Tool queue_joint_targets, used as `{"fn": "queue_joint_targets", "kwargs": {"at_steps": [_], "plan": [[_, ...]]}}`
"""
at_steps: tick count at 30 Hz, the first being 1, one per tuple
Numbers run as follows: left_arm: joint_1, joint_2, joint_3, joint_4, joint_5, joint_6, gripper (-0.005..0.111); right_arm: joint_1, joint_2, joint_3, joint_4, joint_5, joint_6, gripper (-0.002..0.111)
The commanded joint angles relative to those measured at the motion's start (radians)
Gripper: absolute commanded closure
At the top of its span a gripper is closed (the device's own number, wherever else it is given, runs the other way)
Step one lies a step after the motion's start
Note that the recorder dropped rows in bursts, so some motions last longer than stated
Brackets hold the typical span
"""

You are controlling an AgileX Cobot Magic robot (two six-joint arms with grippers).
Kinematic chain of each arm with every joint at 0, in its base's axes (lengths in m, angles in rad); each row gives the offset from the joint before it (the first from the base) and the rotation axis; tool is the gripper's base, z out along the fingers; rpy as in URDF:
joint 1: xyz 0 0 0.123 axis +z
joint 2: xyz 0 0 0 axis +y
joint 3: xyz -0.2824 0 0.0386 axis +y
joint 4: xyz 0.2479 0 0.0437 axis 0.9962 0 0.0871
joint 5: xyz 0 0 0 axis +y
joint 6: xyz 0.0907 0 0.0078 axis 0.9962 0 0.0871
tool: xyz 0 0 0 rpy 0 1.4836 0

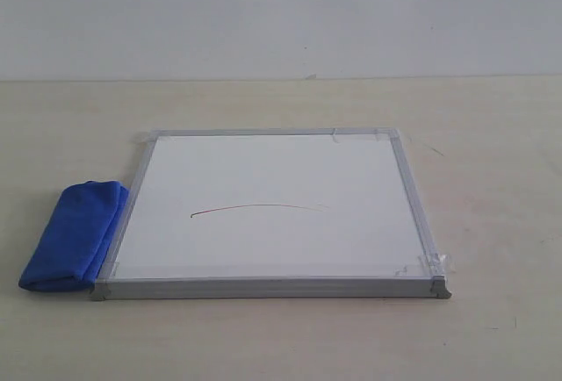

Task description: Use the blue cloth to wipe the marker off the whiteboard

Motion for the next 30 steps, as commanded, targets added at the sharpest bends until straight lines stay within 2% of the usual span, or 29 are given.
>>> {"fn": "queue_joint_targets", "kwargs": {"at_steps": [1, 30], "plan": [[-0.003, 0.001, -0.004, 0.001, 0.0, -0.001, 0.102, -0.005, -0.005, -0.001, -0.003, -0.01, -0.004, 0.107], [-0.003, 0.001, -0.004, 0.001, 0.0, -0.001, 0.102, -0.005, -0.005, -0.001, -0.003, -0.011, -0.001, 0.107]]}}
